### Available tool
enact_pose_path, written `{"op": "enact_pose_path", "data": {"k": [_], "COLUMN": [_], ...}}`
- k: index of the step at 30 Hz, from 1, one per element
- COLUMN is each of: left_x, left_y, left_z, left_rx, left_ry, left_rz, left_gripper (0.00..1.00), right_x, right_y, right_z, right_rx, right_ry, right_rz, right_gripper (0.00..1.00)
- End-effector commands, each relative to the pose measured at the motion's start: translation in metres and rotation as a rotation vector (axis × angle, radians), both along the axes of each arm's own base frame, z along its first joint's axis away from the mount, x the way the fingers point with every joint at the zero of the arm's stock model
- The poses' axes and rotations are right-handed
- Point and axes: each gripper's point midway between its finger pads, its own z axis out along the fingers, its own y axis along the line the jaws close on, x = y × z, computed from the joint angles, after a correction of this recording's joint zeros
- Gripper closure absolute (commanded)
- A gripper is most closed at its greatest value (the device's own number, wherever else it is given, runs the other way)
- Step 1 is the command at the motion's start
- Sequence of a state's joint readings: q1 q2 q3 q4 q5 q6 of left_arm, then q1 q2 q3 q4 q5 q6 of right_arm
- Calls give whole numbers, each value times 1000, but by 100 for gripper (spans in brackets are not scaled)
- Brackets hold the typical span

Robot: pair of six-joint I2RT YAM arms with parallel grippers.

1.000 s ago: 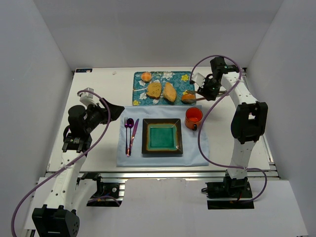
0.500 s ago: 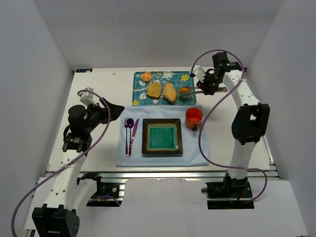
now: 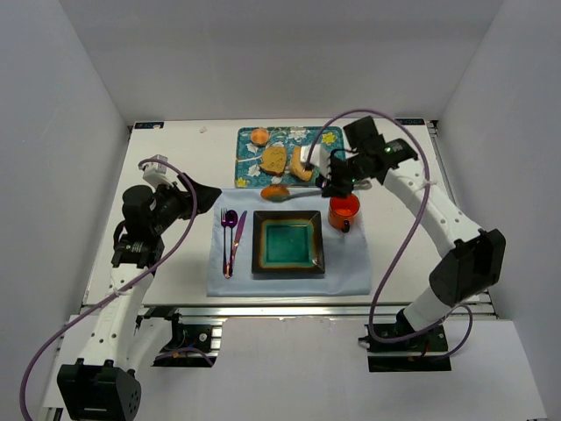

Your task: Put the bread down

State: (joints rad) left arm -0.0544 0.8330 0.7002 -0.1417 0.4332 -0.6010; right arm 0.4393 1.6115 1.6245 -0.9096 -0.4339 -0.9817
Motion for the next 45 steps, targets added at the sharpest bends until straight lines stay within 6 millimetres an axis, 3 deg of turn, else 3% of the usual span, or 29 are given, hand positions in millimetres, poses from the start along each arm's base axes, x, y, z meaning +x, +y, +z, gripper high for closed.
{"op": "enact_pose_path", "data": {"k": [1,7,11,17,24,37,45], "left_x": [0,-6,-8,-10,-12,-15,-17], "left_y": [2,4,4,4,5,6,6], "left_z": [18,14,14,16,17,21,21], "left_rx": [11,11,11,10,12,12,11], "left_ry": [-58,-55,-55,-62,-67,-73,-74], "left_rz": [9,16,16,19,25,28,27], "left_gripper": [23,23,23,23,23,23,23], "right_x": [-47,-81,-82,-88,-91,-100,-106], "right_y": [16,10,6,3,0,0,-4], "right_z": [-25,-70,-77,-83,-82,-61,-73], "right_rx": [12,-45,-67,-93,-100,-67,-83], "right_ry": [112,184,178,187,182,157,178], "right_rz": [48,31,22,41,52,91,92], "right_gripper": [84,83,81,57,45,40,40]}}
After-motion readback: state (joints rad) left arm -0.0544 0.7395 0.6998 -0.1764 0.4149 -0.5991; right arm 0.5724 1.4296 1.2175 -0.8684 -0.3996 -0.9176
